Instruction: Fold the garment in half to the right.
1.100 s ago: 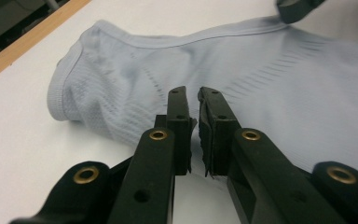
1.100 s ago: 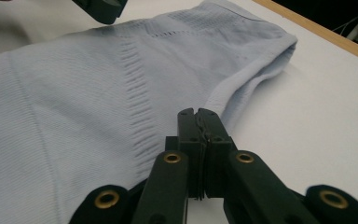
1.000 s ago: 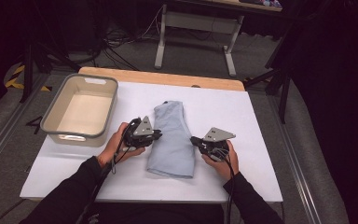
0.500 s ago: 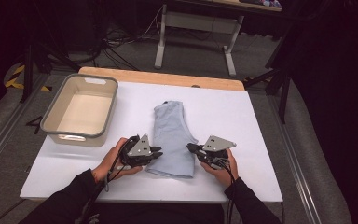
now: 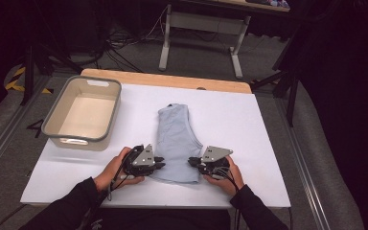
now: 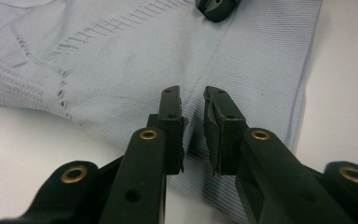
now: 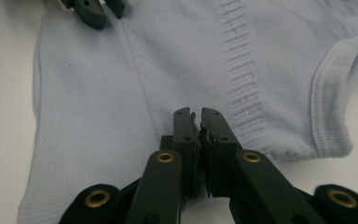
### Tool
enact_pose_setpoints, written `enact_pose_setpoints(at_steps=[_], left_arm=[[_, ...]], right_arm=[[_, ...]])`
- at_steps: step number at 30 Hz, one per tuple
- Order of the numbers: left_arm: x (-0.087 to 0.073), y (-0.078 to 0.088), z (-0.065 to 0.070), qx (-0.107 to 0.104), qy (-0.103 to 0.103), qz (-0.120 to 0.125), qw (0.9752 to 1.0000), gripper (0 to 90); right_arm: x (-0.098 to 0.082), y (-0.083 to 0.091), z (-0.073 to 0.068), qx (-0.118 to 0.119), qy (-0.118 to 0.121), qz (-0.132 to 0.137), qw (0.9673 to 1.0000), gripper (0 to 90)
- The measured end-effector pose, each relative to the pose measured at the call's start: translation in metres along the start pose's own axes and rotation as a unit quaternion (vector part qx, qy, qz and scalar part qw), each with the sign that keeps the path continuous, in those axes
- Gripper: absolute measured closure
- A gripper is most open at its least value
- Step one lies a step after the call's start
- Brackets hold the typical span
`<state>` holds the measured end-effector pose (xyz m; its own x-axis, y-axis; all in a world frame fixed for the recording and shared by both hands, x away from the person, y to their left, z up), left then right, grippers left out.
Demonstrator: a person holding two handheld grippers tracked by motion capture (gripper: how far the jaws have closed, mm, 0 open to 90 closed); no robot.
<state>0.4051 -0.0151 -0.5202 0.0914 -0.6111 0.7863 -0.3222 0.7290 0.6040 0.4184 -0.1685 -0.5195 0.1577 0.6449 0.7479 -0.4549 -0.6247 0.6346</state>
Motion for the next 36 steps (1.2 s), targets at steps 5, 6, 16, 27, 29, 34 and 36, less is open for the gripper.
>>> enact_pose_setpoints(at_steps=[5,6,16,27,29,34,36], left_arm=[[0.0,0.005,0.004,-0.001,0.007,0.006,1.0,77.4],[0.001,0.008,0.005,-0.002,0.005,0.012,0.9999,77.6],[-0.005,0.029,0.011,-0.002,0.008,0.038,0.9992,62.5],[-0.019,0.017,0.028,-0.022,-0.016,-0.005,0.9996,76.9],[-0.019,0.016,0.029,-0.03,-0.015,-0.007,0.9994,84.2],[-0.017,0.014,0.031,-0.041,-0.017,-0.005,0.999,87.5],[-0.017,0.014,0.032,-0.04,-0.017,-0.006,0.999,87.5]], right_arm=[[-0.005,0.007,0.008,-0.018,-0.012,-0.001,0.9998,87.0],[-0.006,0.008,0.01,-0.022,-0.013,-0.002,0.9997,86.9],[-0.003,0.02,0.054,-0.102,-0.086,0.033,0.9905,67.5],[0.0,0.001,0.063,-0.075,-0.079,0.006,0.994,81.6],[0.001,0.0,0.064,-0.079,-0.077,0.007,0.9939,84.1],[0.009,0.007,0.071,-0.102,-0.074,0.023,0.9917,85.4],[0.012,0.008,0.072,-0.106,-0.069,0.026,0.9916,85.7]])
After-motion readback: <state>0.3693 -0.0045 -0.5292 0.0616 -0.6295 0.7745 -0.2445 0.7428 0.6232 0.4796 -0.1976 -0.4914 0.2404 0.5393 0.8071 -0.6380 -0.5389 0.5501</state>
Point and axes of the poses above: each handheld gripper's, and its own axes: y roughly backward along the jaws, x roughly out of its top, z roughly to its right, the point moved 10 cm from there along -y, roughly forward along the jaws, and after that the axes turned 2 degrees about y, right-handed, at the moved point
